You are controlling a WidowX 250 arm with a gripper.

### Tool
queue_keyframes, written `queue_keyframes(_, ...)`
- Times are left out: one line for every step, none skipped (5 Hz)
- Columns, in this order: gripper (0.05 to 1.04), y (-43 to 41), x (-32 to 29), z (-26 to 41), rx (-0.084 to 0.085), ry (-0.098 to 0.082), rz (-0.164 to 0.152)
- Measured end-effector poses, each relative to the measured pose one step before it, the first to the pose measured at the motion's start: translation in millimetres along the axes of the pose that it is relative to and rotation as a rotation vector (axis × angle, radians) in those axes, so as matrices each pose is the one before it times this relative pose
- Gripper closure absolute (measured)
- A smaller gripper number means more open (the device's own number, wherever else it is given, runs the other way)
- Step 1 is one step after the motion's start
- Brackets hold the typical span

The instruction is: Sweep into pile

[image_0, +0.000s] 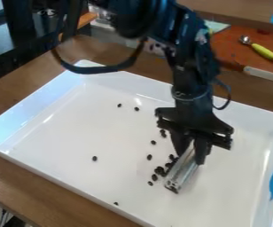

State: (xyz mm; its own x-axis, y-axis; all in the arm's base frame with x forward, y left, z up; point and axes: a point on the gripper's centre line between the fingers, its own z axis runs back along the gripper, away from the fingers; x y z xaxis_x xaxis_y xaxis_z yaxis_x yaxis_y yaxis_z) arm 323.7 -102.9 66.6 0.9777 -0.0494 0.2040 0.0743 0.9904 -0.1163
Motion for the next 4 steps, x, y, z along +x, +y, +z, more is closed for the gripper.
queue_keyframes(0.729,15.27,-3.56,1.98,0.0124,-0.0158,-0.0044)
queue_keyframes(0.729,19.76,-1.74,0.44,0.0055,0.0019,-0.0034)
queue_keyframes(0.729,22.39,-2.24,1.80,0.0144,0.0044,0.0058)
queue_keyframes(0.729,18.83,-3.77,0.87,0.0101,0.0090,-0.0172)
